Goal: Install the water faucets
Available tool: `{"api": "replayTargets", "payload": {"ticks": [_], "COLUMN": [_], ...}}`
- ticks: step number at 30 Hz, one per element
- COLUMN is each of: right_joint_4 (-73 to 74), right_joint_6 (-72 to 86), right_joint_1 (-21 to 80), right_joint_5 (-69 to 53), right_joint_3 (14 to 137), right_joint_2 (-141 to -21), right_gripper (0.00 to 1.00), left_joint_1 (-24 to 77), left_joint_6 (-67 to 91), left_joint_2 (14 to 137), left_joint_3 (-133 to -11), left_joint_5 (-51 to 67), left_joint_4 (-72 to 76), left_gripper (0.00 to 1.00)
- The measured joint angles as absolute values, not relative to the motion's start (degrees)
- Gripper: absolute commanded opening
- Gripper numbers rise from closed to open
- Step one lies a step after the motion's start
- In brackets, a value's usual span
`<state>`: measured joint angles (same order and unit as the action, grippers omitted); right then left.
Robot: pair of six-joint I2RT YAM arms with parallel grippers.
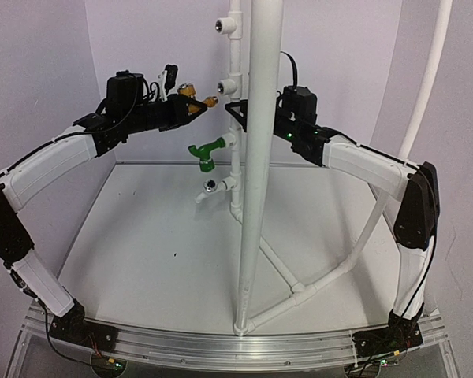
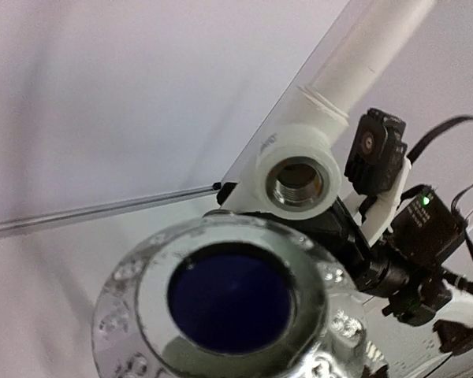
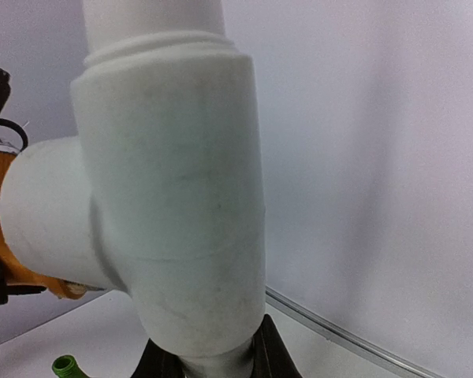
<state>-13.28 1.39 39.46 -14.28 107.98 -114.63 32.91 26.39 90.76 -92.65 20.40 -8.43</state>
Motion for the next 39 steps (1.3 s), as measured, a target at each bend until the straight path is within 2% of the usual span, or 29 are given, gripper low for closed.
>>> {"api": "replayTargets", "payload": {"ticks": [10,19,30,39], "right_joint_4": [-13.3,-13.5,-14.3,-14.4], "right_joint_6": [0.8,-0.3,-1.1,-1.3], "right_joint_1": [39.5,39.5,39.5,39.5], "right_joint_5": [-14.5,-15.0,-16.1,-16.4], "right_joint_3": [108.0,108.0,107.7,107.7], "right_joint_2": [-114.6,-114.6,-114.6,-114.5], "right_gripper": [0.00,0.00,0.00,0.00], "left_joint_1": [31.3,27.2,24.3,24.4], "left_joint_6": [53.4,70.1,82.2,86.4], "left_joint_2": [90.3,90.3,91.7,94.1], "left_joint_3": [-88.3,-88.8,-88.9,-89.3], "left_joint_5": [22.9,33.1,43.5,45.6], "left_joint_4": [3.7,6.5,11.9,13.2], "left_gripper": [0.00,0.00,0.00,0.00]}}
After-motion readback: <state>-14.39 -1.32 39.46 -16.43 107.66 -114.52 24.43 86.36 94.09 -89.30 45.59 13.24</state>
